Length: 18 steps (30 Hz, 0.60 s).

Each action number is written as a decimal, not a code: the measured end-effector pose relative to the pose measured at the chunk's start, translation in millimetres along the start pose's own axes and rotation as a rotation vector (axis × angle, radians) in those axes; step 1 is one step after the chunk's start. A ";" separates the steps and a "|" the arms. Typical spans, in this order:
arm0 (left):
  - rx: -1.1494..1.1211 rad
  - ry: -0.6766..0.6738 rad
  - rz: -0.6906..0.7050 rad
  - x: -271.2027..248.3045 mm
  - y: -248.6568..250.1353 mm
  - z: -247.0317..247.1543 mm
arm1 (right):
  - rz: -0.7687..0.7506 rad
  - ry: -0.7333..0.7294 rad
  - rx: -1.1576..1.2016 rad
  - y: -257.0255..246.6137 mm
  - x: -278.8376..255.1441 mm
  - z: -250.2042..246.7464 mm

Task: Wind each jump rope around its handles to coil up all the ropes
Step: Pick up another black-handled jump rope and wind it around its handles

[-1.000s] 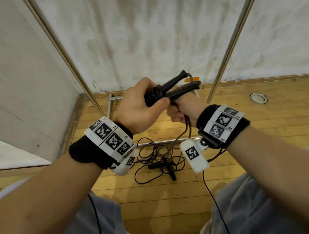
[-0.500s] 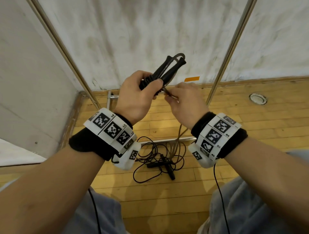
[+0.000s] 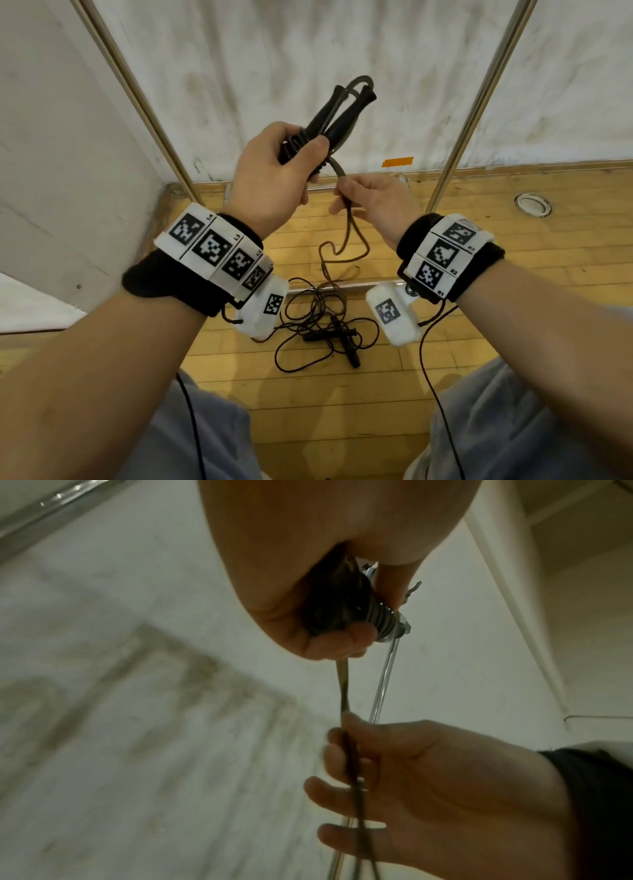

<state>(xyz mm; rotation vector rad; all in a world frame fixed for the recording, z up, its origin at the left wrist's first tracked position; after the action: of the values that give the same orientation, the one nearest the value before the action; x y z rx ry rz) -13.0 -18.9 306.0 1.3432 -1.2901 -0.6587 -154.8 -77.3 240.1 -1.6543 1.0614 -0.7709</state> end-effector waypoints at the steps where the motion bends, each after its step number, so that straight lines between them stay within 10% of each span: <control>1: 0.048 0.012 0.019 1.8 -0.7 -3.6 | -0.014 0.014 -0.001 -3.1 -0.1 -0.7; 18: 0.656 -0.166 -0.036 8.4 -41.9 -5.5 | -0.271 0.016 -0.642 -44.3 -27.4 -9.2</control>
<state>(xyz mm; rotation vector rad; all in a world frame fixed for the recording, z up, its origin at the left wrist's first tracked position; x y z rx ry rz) 7.2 -33.4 270.8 1.8682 -1.7063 -0.3822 -161.5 -50.2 284.9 -2.3759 1.1847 -0.6469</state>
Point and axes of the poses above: each hand's wrist, its own x-axis towards the middle knuckle, its own z-axis out of the palm, y = z × x, the point moved 4 cm from there along x, towards the middle knuckle, and after that the axes turned 3 degrees about -x, right-handed, at the moved point
